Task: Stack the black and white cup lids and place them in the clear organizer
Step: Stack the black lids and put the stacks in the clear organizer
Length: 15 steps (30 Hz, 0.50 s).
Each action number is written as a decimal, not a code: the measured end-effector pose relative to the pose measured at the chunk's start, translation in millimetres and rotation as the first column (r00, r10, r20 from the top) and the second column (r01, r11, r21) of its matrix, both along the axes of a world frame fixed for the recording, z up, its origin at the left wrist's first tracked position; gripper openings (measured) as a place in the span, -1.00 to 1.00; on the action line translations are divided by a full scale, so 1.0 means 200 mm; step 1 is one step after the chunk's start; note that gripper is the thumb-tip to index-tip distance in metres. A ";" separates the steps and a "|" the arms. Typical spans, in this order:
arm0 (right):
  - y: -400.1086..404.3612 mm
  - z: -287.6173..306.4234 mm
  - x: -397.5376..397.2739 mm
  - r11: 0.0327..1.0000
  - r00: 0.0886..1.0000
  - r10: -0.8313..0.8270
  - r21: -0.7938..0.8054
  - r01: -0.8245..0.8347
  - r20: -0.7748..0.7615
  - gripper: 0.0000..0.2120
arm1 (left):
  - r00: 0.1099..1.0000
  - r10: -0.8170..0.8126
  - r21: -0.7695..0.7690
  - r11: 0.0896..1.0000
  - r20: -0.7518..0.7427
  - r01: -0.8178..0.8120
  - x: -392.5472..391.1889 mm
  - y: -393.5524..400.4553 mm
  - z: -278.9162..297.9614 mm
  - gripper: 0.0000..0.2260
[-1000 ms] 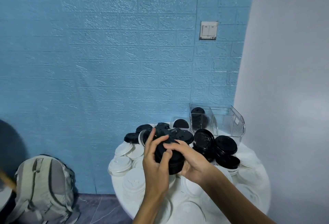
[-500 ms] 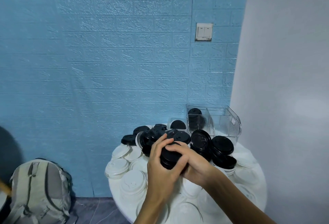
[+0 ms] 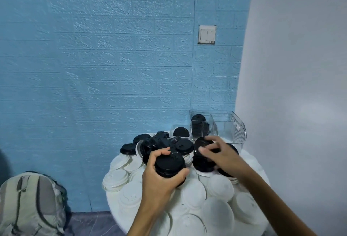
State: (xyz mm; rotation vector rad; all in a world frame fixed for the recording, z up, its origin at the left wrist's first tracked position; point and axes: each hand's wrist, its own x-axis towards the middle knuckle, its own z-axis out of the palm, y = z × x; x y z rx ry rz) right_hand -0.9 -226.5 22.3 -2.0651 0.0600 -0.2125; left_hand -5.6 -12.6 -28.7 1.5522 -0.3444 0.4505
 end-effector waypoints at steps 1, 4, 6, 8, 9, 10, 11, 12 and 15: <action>-0.08 -0.03 0.04 0.975 0.987 -0.134 -0.164 0.147 0.085 -0.44 | 1.000 -0.013 0.002 1.000 -0.007 0.013 0.00 0.01 0.00 -0.44; -0.22 -0.14 0.10 0.874 0.976 -0.209 -0.435 0.216 0.065 -0.42 | 0.999 -0.042 -0.005 0.999 -0.029 0.042 -0.01 0.00 -0.01 -0.41; -0.24 -0.21 0.10 0.860 0.983 -0.176 -0.492 0.134 -0.040 -0.47 | 0.998 -0.058 -0.005 0.998 -0.030 0.058 -0.01 -0.01 -0.02 -0.41; -0.24 -0.25 0.10 0.874 0.984 -0.172 -0.469 0.129 -0.049 -0.61 | 0.997 -0.077 0.001 0.997 -0.031 0.077 -0.02 -0.03 -0.02 -0.42; -0.24 -0.26 0.10 0.873 0.983 -0.179 -0.467 0.144 -0.031 -0.67 | 0.996 -0.087 0.003 0.996 -0.034 0.087 -0.02 -0.03 -0.02 -0.41; -0.24 -0.25 0.11 0.867 0.982 -0.189 -0.471 0.160 -0.013 -0.69 | 0.995 -0.094 0.004 0.996 -0.038 0.094 -0.02 -0.03 -0.03 -0.40; -0.23 -0.24 0.11 0.863 0.979 -0.206 -0.471 0.185 0.007 -0.70 | 0.994 -0.098 0.003 0.995 -0.043 0.098 -0.03 -0.02 -0.03 -0.40; -0.23 -0.22 0.11 0.864 0.974 -0.225 -0.455 0.217 0.037 -0.69 | 0.994 -0.101 0.001 0.995 -0.045 0.101 -0.03 -0.02 -0.03 -0.39; -0.18 -0.11 0.07 0.923 0.952 -0.258 -0.248 0.294 0.166 -0.62 | 0.993 -0.100 -0.008 0.995 -0.055 0.100 -0.02 0.00 -0.04 -0.36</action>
